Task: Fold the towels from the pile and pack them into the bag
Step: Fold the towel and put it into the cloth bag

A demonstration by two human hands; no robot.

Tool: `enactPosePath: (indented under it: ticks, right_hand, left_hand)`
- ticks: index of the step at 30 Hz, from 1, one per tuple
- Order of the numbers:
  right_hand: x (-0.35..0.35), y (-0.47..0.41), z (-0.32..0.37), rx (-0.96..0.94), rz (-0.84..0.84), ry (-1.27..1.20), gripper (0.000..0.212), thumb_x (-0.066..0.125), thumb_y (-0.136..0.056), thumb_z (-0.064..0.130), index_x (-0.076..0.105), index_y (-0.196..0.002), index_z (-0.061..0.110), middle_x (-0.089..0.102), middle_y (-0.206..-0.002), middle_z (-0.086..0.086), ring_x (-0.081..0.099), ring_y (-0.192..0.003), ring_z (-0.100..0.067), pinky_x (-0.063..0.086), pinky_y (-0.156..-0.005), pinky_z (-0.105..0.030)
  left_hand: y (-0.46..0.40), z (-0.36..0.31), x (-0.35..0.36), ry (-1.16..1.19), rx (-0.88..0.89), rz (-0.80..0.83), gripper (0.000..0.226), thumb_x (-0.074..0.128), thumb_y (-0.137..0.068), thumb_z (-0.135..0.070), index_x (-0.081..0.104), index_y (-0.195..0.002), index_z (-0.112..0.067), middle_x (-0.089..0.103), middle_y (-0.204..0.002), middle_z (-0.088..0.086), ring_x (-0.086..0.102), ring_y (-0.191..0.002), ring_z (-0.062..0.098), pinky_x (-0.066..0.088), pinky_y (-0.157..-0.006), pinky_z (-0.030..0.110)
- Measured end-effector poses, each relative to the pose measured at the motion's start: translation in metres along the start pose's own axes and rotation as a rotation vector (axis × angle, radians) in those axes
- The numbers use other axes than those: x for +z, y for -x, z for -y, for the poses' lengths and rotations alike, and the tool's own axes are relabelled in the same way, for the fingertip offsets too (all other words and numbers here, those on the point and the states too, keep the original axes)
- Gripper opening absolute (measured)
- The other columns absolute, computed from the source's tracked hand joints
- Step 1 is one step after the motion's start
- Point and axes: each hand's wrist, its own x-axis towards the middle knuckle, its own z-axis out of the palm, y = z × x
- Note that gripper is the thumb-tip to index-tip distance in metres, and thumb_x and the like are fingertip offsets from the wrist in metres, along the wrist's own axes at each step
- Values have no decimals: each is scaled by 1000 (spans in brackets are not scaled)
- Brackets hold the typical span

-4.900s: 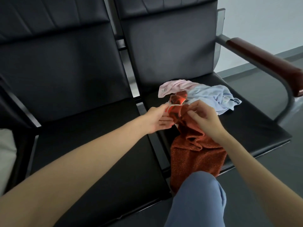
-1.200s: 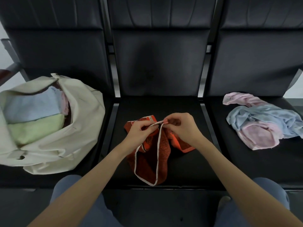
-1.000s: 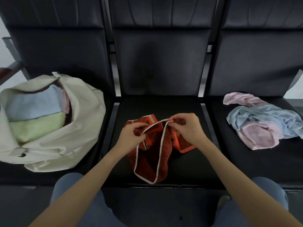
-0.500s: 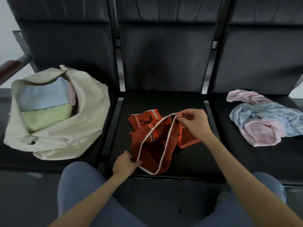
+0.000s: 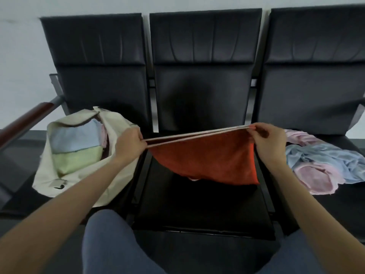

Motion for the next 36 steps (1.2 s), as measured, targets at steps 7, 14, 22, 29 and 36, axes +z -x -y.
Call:
enactPosePath:
  ticks: [7, 14, 22, 29, 36]
  right_hand:
    - [-18, -24, 31, 52, -347, -123, 16, 64, -89, 16, 69, -101, 7, 50, -103, -3, 51, -74, -6, 38, -67, -2]
    - [-34, -34, 29, 10, -276, -142, 17, 65, -88, 19, 72, -95, 6, 65, -78, 1, 54, -59, 16, 42, -66, -9]
    - [-29, -58, 12, 111, -91, -29, 21, 61, -92, 20, 71, -98, 3, 66, -77, -3, 63, -73, -12, 42, -61, -18]
    - [-12, -107, -1, 235, 4, -263, 14, 54, -96, 20, 58, -83, 15, 66, -85, -10, 70, -74, -25, 57, -81, -47]
    - [-7, -89, -9, 99, -30, -177, 7, 52, -97, 19, 56, -95, 14, 63, -90, -6, 63, -92, -28, 52, -90, -43]
  left_hand:
    - [-47, -75, -83, 705, -227, -115, 11, 63, -82, -6, 66, -76, -14, 64, -68, 4, 61, -55, 9, 48, -49, 20]
    - [-35, -90, -92, 753, -104, -362, 14, 62, -77, -11, 71, -66, -10, 55, -40, 0, 49, -32, 13, 37, -33, 21]
    - [-56, -92, -70, 741, -259, -113, 20, 59, -87, -13, 66, -98, 3, 66, -84, 15, 70, -55, 32, 61, -54, 37]
    - [-101, -98, -51, 656, -66, -77, 24, 50, -95, -9, 66, -78, -14, 69, -97, 16, 72, -78, 23, 60, -77, 35]
    - [-103, -71, -22, 570, 31, -146, 26, 45, -93, -6, 67, -89, -18, 68, -90, 2, 67, -90, 20, 56, -87, 41]
